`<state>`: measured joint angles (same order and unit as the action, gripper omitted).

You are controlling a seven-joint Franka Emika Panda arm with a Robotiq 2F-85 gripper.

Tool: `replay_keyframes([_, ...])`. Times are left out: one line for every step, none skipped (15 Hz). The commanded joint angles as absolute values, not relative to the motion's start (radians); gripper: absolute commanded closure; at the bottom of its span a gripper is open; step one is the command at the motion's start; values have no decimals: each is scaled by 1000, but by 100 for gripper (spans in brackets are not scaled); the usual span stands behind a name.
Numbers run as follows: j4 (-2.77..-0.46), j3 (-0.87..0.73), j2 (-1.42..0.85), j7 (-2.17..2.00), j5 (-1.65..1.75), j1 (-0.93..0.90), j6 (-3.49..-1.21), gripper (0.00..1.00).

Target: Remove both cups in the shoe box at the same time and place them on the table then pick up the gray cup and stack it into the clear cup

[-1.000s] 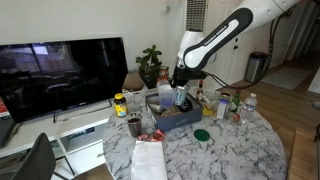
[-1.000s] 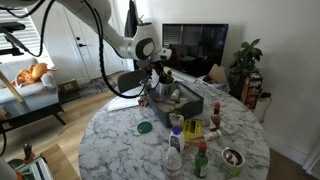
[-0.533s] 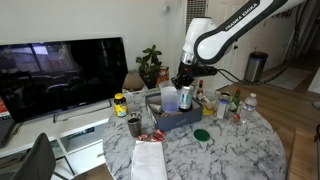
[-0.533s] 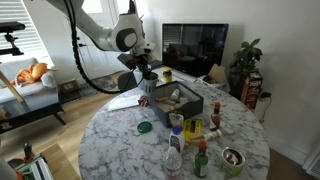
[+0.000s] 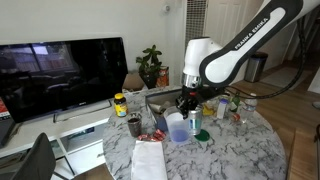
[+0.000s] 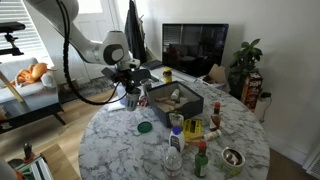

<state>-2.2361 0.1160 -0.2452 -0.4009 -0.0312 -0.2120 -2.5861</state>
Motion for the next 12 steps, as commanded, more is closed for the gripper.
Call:
replay_keyframes([-2229, 169, -308, -324, -180, -187, -2580, 98])
replay_keyframes([-2237, 134, -279, -368, -108, -215, -2584, 92])
replay_keyframes([-2235, 141, -294, -357, -135, -214, -2584, 92])
replay_keyframes([-2233, 145, -302, -354, -147, -214, -2584, 92])
replay_keyframes([-2231, 146, -307, -352, -152, -213, -2584, 92])
replay_keyframes([-2229, 146, -307, -352, -154, -211, -2584, 92])
replay_keyframes([-2228, 146, -307, -352, -155, -210, -2584, 98])
replay_keyframes([-2219, 145, -329, -355, -140, -220, -2582, 98])
replay_keyframes([-2217, 147, -342, -355, -135, -226, -2591, 98])
replay_keyframes([-2217, 139, -354, -370, -113, -239, -2598, 98])
replay_keyframes([-2218, 139, -362, -368, -102, -247, -2609, 98])
replay_keyframes([-2219, 137, -373, -369, -89, -257, -2618, 98])
